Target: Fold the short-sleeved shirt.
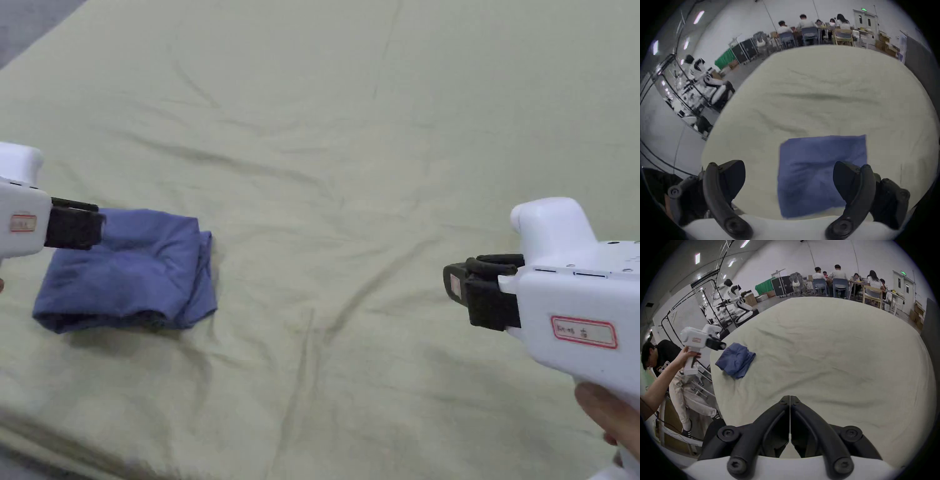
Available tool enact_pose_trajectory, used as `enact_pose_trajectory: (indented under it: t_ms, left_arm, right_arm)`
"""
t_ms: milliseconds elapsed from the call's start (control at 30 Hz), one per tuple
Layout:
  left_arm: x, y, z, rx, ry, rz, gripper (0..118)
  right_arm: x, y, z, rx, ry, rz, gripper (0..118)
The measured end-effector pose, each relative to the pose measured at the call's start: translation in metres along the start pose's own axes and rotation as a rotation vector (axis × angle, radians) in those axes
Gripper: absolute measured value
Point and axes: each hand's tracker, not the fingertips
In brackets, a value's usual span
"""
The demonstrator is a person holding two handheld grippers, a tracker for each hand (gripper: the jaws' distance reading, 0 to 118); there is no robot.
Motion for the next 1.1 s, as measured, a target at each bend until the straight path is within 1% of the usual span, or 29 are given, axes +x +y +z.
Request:
enact_pose_trajectory:
  t_ms: [33, 67, 100, 133, 167, 233, 300, 367, 400, 467, 533, 600, 633, 733, 767, 800, 833, 867, 900, 933, 967, 1033, 1100]
  left_arm:
    - [-0.002, 0.002, 0.019, 0.004, -0.037, 0.044, 108]
    - [-0.004, 0.001, 0.042, 0.043, -0.126, 0.086, 58]
    - [0.001, 0.001, 0.065, 0.146, -0.197, 0.100, 0]
    - [0.013, -0.001, 0.088, 0.220, -0.202, 0.105, 0]
    - [0.029, -0.002, 0.109, 0.290, -0.141, 0.089, 0]
    - [0.056, 0.002, 0.148, 0.364, -0.221, 0.070, 0]
    - [0.095, 0.005, 0.183, 0.463, -0.228, 0.068, 0]
    - [0.137, 0.010, 0.217, 0.562, -0.234, 0.039, 0]
    - [0.155, 0.012, 0.231, 0.591, -0.227, 0.044, 0]
    - [0.185, 0.018, 0.259, 0.666, -0.238, 0.012, 0]
    - [0.207, 0.024, 0.280, 0.724, -0.252, 0.005, 0]
    - [0.219, 0.037, 0.292, 0.719, -0.158, 0.041, 0]
    - [0.222, 0.044, 0.296, 0.711, -0.166, 0.047, 0]
    - [0.218, 0.058, 0.301, 0.717, -0.307, 0.130, 0]
    - [0.220, 0.059, 0.304, 0.715, -0.330, 0.159, 2]
    - [0.220, 0.058, 0.307, 0.721, -0.325, 0.180, 25]
    - [0.221, 0.059, 0.308, 0.717, -0.318, 0.185, 72]
    - [0.221, 0.060, 0.307, 0.703, -0.318, 0.187, 116]
    - [0.222, 0.061, 0.306, 0.690, -0.322, 0.187, 118]
    - [0.224, 0.054, 0.308, 0.696, -0.327, 0.184, 118]
    - [0.224, 0.051, 0.311, 0.733, -0.320, 0.188, 118]
    - [0.226, 0.047, 0.319, 0.750, -0.311, 0.177, 118]
    - [0.227, 0.046, 0.326, 0.772, -0.312, 0.138, 118]
  right_arm:
    - [0.002, 0.000, 0.007, 0.015, -0.007, -0.001, 4]
    - [0.003, 0.000, 0.018, 0.037, -0.020, -0.002, 4]
    - [0.004, -0.001, 0.027, 0.058, -0.034, -0.004, 4]
    - [0.006, -0.002, 0.041, 0.084, -0.054, -0.005, 4]
    - [0.007, -0.002, 0.056, 0.111, -0.075, -0.005, 4]
    - [0.009, -0.005, 0.088, 0.161, -0.129, -0.005, 4]
    - [0.012, -0.008, 0.124, 0.226, -0.194, -0.008, 4]
    - [0.014, -0.012, 0.167, 0.314, -0.288, 0.003, 4]
    - [0.015, -0.014, 0.185, 0.348, -0.338, 0.012, 4]
    - [0.018, -0.017, 0.227, 0.427, -0.449, 0.017, 4]
    - [0.027, -0.021, 0.262, 0.510, -0.523, 0.020, 4]
    - [0.036, -0.021, 0.291, 0.569, -0.593, 0.003, 4]
    - [0.044, -0.021, 0.304, 0.596, -0.619, -0.007, 4]
    - [0.061, -0.020, 0.330, 0.654, -0.681, -0.033, 4]
    - [0.065, -0.020, 0.336, 0.661, -0.688, -0.041, 4]
    - [0.068, -0.020, 0.341, 0.668, -0.694, -0.049, 26]
    - [0.069, -0.020, 0.344, 0.672, -0.709, -0.066, 70]
    - [0.070, -0.020, 0.346, 0.674, -0.741, -0.074, 118]
    - [0.073, -0.018, 0.345, 0.654, -0.754, -0.080, 118]
    - [0.072, -0.024, 0.347, 0.639, -0.702, -0.089, 118]
    - [0.074, -0.027, 0.352, 0.684, -0.713, -0.070, 118]
    - [0.072, -0.026, 0.348, 0.700, -0.697, -0.084, 118]
    - [0.073, -0.024, 0.347, 0.684, -0.706, -0.084, 118]
